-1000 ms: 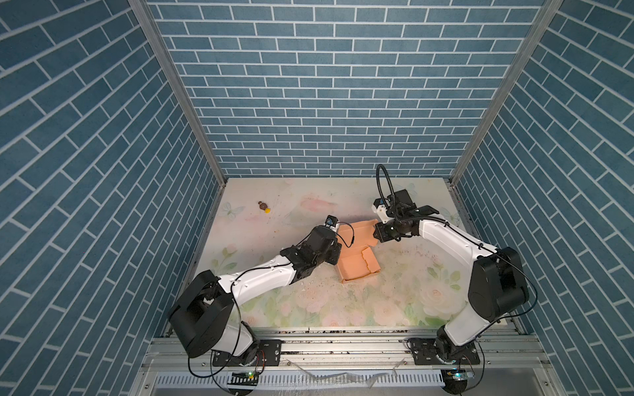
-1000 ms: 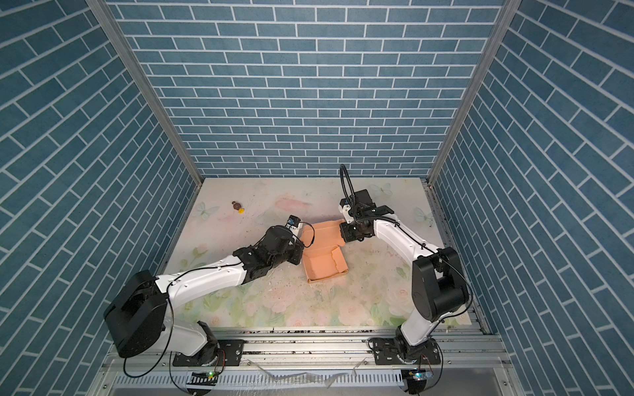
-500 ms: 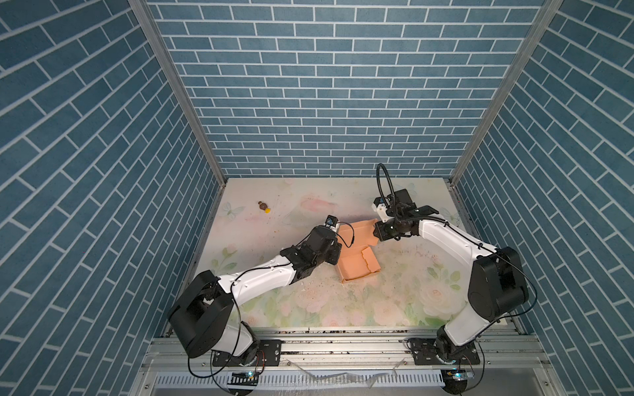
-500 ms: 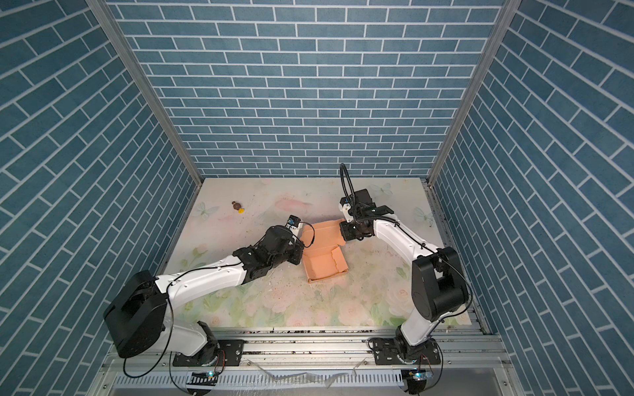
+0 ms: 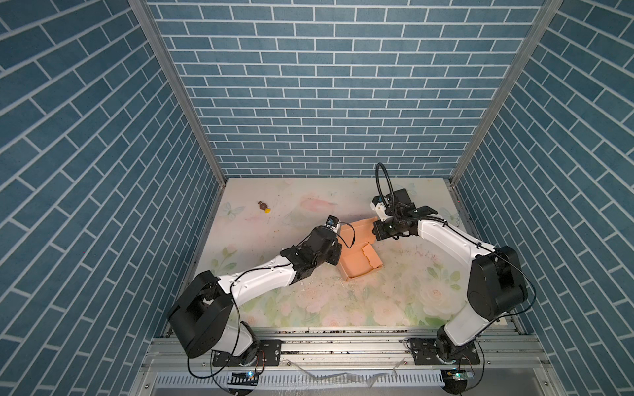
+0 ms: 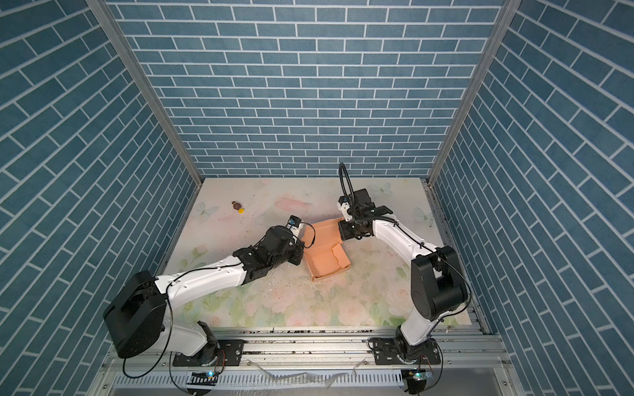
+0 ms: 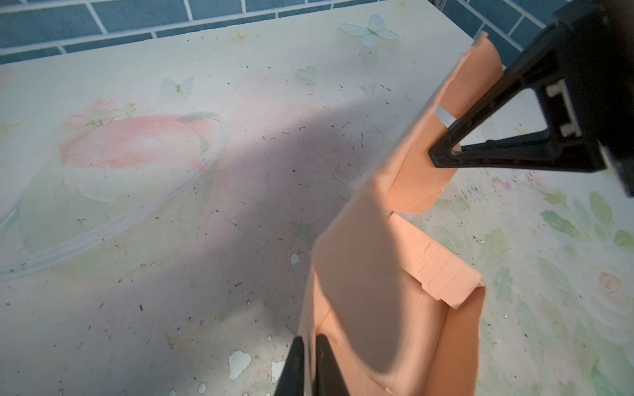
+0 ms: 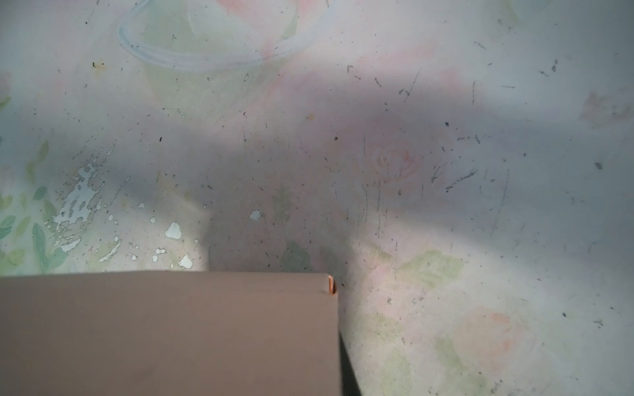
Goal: Fold the paper box
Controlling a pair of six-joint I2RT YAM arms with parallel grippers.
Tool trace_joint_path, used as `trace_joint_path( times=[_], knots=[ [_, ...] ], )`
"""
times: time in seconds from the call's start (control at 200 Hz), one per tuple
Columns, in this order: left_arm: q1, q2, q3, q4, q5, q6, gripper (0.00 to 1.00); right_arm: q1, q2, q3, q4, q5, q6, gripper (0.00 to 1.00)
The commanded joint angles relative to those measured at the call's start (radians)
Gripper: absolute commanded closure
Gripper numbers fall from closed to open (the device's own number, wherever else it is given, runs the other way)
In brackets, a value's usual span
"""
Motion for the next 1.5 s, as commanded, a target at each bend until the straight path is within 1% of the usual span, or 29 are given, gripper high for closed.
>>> trace_joint_path(
  times=[0.0, 0.07, 0.2, 0.36, 0.56, 0.79, 1.025, 1.12, 1.23, 1.395, 1.495],
  knots=[
    [-0.002, -0.030, -0.005, -0.023, -0.016, -0.004, 0.79, -0.005, -0.060, -0.036, 0.025, 0.020, -0.003, 0.99],
    [-0.002, -0.037, -0.003, -0.035, -0.023, -0.010, 0.66, -0.005, -0.080, -0.053, 0.030, 0.026, -0.002, 1.00],
    [-0.002, -0.054, 0.003, -0.068, -0.043, -0.016, 0.49, -0.005, -0.119, -0.084, 0.033, 0.034, 0.001, 1.00],
    [0.000, -0.064, 0.056, -0.163, -0.061, -0.018, 0.43, -0.002, -0.159, -0.121, 0.036, 0.041, 0.002, 1.00],
    [0.013, -0.048, 0.174, -0.342, -0.004, -0.002, 0.42, 0.006, -0.181, -0.142, 0.037, 0.067, -0.008, 1.00],
    [0.063, 0.020, 0.315, -0.514, 0.113, 0.026, 0.42, 0.016, -0.193, -0.162, 0.044, 0.089, -0.017, 1.00],
    [0.110, 0.112, 0.424, -0.581, 0.181, 0.037, 0.42, 0.024, -0.200, -0.162, 0.048, 0.097, -0.025, 1.00],
    [0.116, 0.156, 0.474, -0.611, 0.201, 0.049, 0.42, 0.025, -0.203, -0.161, 0.046, 0.098, -0.026, 1.00],
    [0.119, 0.206, 0.527, -0.648, 0.219, 0.063, 0.44, 0.025, -0.203, -0.160, 0.048, 0.102, -0.028, 1.00],
    [0.122, 0.272, 0.598, -0.691, 0.217, 0.079, 0.47, 0.030, -0.200, -0.159, 0.050, 0.106, -0.029, 1.00],
    [0.130, 0.303, 0.625, -0.703, 0.222, 0.086, 0.51, 0.029, -0.202, -0.159, 0.050, 0.107, -0.029, 1.00]
  ],
)
